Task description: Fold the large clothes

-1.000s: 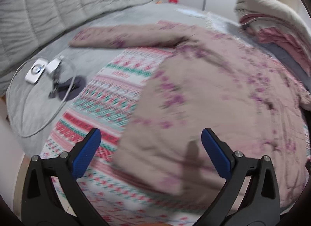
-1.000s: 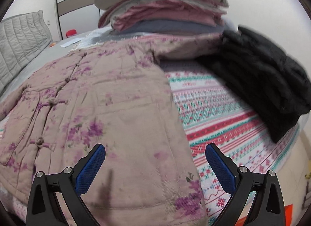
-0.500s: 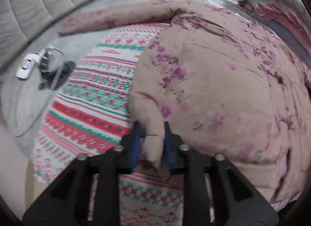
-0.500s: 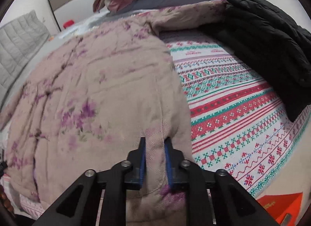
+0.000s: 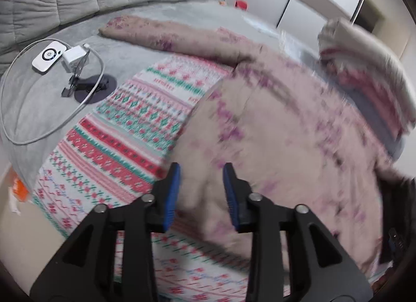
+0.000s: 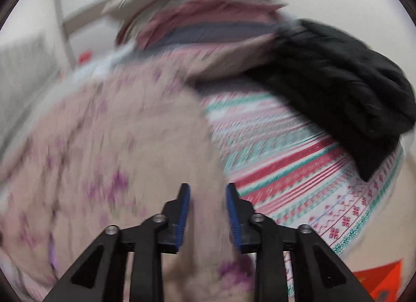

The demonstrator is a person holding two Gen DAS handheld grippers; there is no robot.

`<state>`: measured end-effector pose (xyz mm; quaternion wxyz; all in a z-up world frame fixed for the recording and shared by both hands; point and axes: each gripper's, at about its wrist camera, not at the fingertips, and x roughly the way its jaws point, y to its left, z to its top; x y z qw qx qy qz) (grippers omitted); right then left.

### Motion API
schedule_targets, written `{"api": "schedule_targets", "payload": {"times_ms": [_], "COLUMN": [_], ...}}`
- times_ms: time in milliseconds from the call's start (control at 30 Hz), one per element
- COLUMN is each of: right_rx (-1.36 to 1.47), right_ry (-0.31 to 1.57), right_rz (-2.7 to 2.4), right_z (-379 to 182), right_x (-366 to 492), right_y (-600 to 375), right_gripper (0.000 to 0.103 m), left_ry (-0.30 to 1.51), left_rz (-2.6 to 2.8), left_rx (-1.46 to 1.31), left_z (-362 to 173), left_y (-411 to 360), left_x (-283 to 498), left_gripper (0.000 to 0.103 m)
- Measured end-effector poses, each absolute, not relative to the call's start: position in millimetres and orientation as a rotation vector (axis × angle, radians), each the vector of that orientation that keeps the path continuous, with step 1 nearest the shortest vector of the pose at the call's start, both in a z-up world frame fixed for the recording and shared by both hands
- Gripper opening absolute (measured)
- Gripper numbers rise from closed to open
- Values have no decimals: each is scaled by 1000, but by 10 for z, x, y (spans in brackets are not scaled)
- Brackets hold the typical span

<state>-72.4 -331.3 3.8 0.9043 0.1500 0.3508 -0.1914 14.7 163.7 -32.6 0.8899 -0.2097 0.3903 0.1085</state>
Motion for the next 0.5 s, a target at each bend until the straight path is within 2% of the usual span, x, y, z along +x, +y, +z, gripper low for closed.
{"api": "schedule_targets", "payload": {"times_ms": [67,100,233,400,500], "right_rx": [362,383,463,427,398], "right_ry": [639,620,695,709,704], "right_rz": [-423,-427,-358,-323,-345], "right_z": [111,104,-28,-70,-90], "right_x": [-782,-765,-542,-352,-268], "right_y": [-3413,-3444,-3441,-3304,-3304], "right_gripper": [76,81,82,82,82], "left_ry": [781,769,775,888,880], "left_rz": [191,166,115,51,-26], "left_rx": [-431,-415,-400,-331,-229], "left_z": [-239,-188,-68,110,224], "left_y": [1491,1370,977,412,16], "left_x": [191,247,496,1063,1412], "left_gripper": [56,66,81,83,83]}}
